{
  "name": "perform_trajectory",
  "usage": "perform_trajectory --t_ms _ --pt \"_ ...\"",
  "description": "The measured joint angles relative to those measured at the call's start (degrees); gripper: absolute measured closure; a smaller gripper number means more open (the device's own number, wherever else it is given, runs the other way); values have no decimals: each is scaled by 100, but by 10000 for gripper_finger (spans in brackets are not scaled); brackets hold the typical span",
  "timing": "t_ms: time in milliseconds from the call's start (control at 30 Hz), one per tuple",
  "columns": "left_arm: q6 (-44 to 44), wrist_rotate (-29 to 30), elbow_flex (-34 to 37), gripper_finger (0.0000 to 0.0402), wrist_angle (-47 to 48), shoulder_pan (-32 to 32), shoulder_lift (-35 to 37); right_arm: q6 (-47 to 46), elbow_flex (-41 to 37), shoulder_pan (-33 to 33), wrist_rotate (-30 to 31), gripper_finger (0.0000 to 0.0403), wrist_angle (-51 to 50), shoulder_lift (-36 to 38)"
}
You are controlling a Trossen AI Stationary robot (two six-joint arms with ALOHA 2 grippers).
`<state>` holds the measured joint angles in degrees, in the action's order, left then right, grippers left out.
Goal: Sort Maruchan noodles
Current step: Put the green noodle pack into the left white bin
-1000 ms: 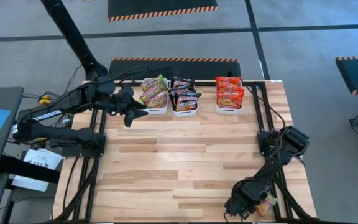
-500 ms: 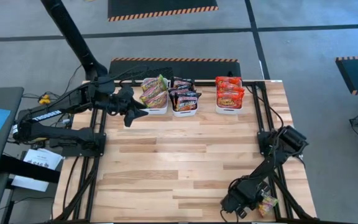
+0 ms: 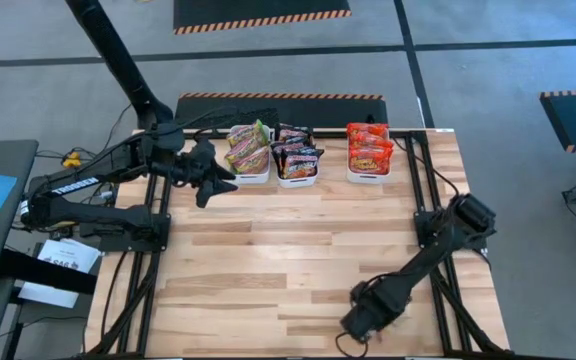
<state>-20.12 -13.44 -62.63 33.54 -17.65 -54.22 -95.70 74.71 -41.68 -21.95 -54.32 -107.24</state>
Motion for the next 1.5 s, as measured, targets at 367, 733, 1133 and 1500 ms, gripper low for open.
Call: perform_trajectory --t_ms 367,733,1133,1500 --pt "-50 -129 0 220 -2 -2 0 1521 1592 971 2374 386 -30 68" --pt "-65 443 0 220 -2 -2 0 4832 2185 2649 2835 386 218 75" --pt "-681 1515 0 220 -114 -24 0 8649 2592 4236 2833 387 643 83" --pt "-2025 1583 0 220 -465 -344 -28 11829 2929 5006 3419 387 639 83"
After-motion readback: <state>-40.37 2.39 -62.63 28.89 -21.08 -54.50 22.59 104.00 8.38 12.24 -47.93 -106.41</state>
